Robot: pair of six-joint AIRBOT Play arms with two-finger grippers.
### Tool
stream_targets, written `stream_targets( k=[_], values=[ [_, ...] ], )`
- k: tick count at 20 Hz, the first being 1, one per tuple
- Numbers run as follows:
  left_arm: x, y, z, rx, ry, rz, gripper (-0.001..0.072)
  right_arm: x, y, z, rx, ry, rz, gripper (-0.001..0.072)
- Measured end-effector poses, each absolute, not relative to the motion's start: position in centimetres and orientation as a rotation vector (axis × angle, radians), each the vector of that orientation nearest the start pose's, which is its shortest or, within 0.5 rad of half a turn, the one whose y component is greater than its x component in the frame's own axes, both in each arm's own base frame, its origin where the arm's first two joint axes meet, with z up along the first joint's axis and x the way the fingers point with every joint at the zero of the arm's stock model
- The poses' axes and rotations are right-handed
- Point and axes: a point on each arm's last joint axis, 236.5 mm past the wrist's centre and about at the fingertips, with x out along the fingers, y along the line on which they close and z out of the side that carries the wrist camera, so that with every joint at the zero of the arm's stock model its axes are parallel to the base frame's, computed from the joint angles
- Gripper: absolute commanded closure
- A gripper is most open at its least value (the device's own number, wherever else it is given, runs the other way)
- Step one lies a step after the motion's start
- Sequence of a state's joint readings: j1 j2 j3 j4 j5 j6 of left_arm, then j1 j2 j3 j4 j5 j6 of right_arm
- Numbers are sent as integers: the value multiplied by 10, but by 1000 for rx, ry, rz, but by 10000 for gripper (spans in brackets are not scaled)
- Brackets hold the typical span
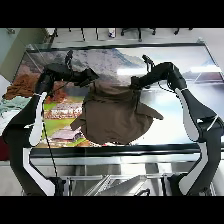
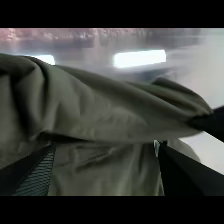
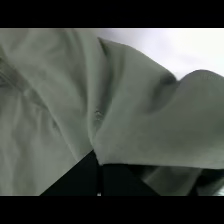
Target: Fold the shirts.
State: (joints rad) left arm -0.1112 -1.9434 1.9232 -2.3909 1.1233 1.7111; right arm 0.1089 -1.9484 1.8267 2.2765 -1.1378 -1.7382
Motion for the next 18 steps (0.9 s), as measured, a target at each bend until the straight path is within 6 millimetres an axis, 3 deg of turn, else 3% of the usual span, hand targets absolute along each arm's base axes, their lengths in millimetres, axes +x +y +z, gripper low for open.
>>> stream_targets(
  k=[2,4,5,6,7,8,11,14,16,18],
  values=[
    [542,-205,55,-585,1142,-637,4,546,179,-20,497,1186,522,685],
    [503,-192,57,-587,1297,-642,5,552,157,-20,529,1181,497,685],
    [477,-186,56,-573,1379,-632,44,553,146,-20,542,1183,485,685],
    [452,-182,51,-554,1449,-608,147,553,138,-21,553,1189,478,685],
    [425,-181,43,-540,1509,-574,258,552,129,-22,556,1196,475,685],
    [398,-182,36,-530,1552,-548,284,550,122,-22,559,1203,476,685],
    [321,-192,-3,-545,1610,-452,283,546,108,-22,561,1218,480,685],
    [260,-200,-47,-648,1624,-369,284,544,102,-22,562,1225,483,686],
    [237,-200,-72,-704,1602,-313,284,542,102,-22,561,1230,487,686],
    [231,-200,-88,-735,1565,-268,284,541,101,-22,561,1233,487,685]
  ],
)
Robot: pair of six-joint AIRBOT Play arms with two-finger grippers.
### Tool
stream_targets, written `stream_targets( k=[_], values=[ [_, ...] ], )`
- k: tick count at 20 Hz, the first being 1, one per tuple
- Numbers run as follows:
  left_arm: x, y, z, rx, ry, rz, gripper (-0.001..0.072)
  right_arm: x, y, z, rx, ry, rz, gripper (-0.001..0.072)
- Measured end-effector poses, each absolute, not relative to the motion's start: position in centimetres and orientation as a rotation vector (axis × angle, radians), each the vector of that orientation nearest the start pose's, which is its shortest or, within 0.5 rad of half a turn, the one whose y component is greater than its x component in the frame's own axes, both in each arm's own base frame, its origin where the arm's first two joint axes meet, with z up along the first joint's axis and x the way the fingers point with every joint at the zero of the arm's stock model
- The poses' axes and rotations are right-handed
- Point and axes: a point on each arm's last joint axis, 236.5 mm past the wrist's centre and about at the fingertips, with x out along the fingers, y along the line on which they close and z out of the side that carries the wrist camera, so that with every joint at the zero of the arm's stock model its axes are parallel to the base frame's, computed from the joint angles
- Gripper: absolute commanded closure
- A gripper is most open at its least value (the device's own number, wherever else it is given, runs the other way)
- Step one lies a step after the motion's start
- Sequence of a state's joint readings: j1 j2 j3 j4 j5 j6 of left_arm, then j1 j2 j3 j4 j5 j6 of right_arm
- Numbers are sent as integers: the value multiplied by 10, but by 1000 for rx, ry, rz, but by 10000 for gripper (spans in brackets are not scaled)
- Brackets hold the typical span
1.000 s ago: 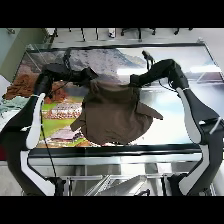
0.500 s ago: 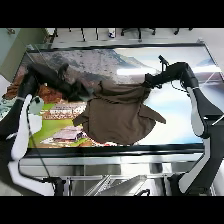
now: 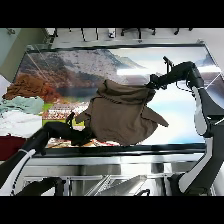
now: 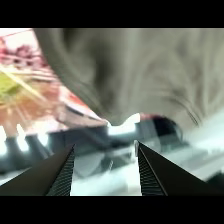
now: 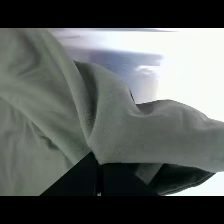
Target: Fold the shirts.
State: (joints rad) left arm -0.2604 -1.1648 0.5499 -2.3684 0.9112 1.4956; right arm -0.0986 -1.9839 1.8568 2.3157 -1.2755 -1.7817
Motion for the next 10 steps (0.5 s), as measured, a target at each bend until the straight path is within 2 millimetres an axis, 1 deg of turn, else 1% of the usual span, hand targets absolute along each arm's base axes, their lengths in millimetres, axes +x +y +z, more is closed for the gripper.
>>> stream_targets(
  k=[2,5,6,7,8,9,10],
  values=[
    [239,-201,-98,-750,1530,-234,284,541,100,-22,561,1233,488,685],
    [259,-206,-108,-764,1511,-207,286,540,101,-21,558,1236,492,686],
    [267,-210,-111,-771,1510,-203,332,540,100,-20,558,1234,492,686],
    [275,-211,-115,-764,1508,-202,585,540,100,-18,557,1231,492,686],
    [283,-212,-120,-752,1505,-201,692,539,100,-15,554,1228,495,686],
    [291,-214,-122,-746,1507,-208,694,538,101,-12,551,1228,499,686],
    [303,-213,-122,-730,1491,-220,694,536,101,-7,546,1228,504,687]
  ],
)
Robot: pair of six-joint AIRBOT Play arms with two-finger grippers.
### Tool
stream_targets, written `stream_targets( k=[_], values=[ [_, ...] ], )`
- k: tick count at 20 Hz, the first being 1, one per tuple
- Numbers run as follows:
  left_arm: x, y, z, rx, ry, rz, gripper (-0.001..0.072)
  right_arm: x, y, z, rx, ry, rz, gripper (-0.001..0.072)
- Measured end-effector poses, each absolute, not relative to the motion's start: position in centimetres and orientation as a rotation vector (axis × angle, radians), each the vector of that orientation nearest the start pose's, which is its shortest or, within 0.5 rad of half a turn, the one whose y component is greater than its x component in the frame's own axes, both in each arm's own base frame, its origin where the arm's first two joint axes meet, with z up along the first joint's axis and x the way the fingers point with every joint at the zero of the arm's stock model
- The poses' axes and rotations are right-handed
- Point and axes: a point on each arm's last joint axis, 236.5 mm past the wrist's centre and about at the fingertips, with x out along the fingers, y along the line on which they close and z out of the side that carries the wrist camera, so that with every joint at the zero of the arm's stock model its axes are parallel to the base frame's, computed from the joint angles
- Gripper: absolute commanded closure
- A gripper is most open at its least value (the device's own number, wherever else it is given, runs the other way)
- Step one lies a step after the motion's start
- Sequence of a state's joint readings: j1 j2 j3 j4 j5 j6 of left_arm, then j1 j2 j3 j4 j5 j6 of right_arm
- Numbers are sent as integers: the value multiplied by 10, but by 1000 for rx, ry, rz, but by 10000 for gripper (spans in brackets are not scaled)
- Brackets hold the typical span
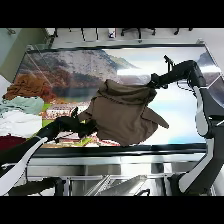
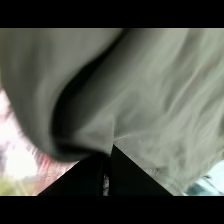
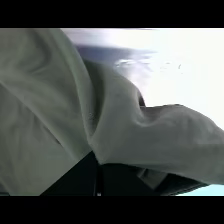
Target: Fold the shirts.
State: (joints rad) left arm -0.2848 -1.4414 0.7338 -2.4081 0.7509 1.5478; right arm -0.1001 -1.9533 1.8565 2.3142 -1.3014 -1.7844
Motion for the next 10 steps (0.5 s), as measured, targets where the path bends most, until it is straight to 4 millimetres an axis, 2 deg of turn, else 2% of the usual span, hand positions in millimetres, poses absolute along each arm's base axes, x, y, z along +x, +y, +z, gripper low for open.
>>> stream_targets(
  k=[2,5,8,10],
  values=[
    [333,-205,-116,-710,1443,-233,695,526,98,0,516,1247,502,687],
    [399,-163,-89,-691,1321,-215,695,487,85,0,477,1352,434,686],
    [465,-99,-53,-711,1190,-161,695,413,90,-6,496,1480,364,685],
    [493,-70,-36,-709,1165,-168,694,356,104,-16,543,1536,310,685]
  ],
)
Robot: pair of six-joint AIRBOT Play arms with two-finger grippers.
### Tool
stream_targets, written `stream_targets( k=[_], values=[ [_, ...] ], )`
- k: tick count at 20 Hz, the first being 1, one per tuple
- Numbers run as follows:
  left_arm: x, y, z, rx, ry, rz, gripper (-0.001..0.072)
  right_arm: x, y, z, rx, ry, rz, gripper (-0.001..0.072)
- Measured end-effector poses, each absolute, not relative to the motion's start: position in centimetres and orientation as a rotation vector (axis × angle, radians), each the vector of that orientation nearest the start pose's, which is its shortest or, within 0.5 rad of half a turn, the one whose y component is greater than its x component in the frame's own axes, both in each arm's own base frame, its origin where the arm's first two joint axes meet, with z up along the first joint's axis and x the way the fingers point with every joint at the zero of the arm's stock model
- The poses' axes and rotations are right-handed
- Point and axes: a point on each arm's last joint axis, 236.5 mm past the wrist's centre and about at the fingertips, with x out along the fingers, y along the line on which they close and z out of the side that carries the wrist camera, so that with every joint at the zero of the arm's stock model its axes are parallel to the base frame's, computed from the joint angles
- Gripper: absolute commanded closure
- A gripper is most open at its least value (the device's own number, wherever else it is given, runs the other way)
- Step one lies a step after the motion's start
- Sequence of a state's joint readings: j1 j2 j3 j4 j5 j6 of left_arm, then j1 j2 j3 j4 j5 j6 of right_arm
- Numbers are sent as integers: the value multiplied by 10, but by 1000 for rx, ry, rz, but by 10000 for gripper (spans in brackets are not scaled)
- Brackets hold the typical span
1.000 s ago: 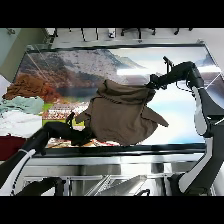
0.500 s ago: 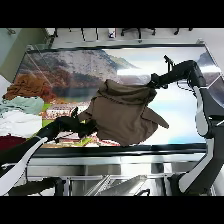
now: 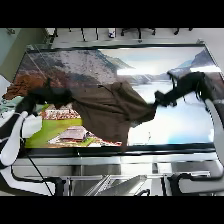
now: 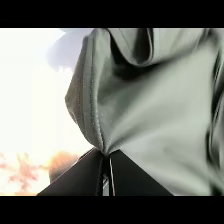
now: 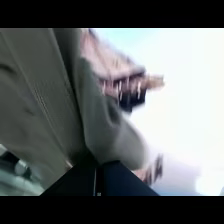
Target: Fold the shirts.
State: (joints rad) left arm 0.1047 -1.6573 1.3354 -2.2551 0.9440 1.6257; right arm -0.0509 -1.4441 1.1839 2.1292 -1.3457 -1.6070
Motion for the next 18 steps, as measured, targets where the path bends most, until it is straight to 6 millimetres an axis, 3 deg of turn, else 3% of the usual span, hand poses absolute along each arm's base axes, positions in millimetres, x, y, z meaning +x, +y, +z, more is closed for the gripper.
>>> stream_targets(
  k=[2,3,4,5,6,7,8,9,10,12,15,18],
  values=[
    [513,-55,-28,-697,1171,-196,694,315,124,-30,637,1535,274,684],
    [520,-53,-27,-688,1180,-213,688,304,131,-36,686,1520,261,683],
    [527,-54,-26,-676,1191,-236,465,296,136,-43,729,1505,244,684],
    [532,-56,-26,-667,1201,-256,119,292,139,-48,760,1490,232,683],
    [535,-60,-24,-658,1212,-275,14,289,141,-52,782,1477,223,675],
    [536,-64,-23,-648,1230,-299,14,288,142,-55,799,1465,215,673],
    [535,-68,-22,-635,1250,-318,14,290,143,-55,810,1446,214,569],
    [533,-71,-19,-626,1274,-342,14,293,143,-54,811,1425,220,306],
    [528,-74,-15,-626,1299,-359,14,296,143,-51,808,1407,230,158],
    [512,-75,-8,-628,1375,-387,14,308,140,-38,797,1362,259,158],
    [462,-80,-7,-626,1542,-414,15,323,133,-13,782,1315,305,159],
    [395,-86,-24,-583,1691,-377,15,305,146,-7,752,1376,379,159]
  ],
)
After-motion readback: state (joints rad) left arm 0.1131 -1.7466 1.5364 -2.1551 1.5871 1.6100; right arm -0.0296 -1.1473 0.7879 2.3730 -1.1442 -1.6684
